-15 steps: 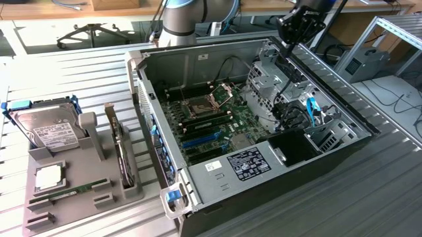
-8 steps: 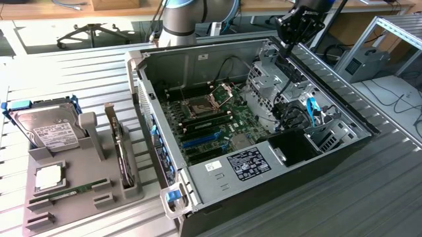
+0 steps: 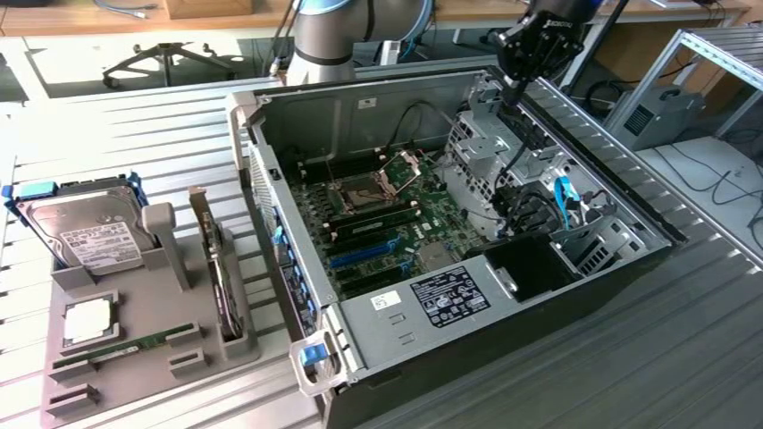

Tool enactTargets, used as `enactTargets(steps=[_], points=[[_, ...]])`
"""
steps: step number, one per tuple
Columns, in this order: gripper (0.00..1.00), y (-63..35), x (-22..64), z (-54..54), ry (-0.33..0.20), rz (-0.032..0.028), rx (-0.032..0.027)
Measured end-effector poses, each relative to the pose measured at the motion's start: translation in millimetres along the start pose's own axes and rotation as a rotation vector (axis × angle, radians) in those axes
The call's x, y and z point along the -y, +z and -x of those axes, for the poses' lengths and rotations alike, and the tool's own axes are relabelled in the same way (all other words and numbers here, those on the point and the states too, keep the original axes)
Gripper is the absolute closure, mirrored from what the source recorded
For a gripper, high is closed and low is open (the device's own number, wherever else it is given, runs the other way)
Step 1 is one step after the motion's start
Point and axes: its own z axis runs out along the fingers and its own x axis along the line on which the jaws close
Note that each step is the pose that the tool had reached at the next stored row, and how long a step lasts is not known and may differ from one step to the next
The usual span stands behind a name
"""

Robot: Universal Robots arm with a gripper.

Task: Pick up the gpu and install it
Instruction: 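Reach for the gpu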

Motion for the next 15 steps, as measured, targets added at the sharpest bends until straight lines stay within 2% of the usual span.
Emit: enactTargets(steps=[15], points=[[0.89, 0.7, 0.7, -8.7, 0.0, 0.0, 0.0]])
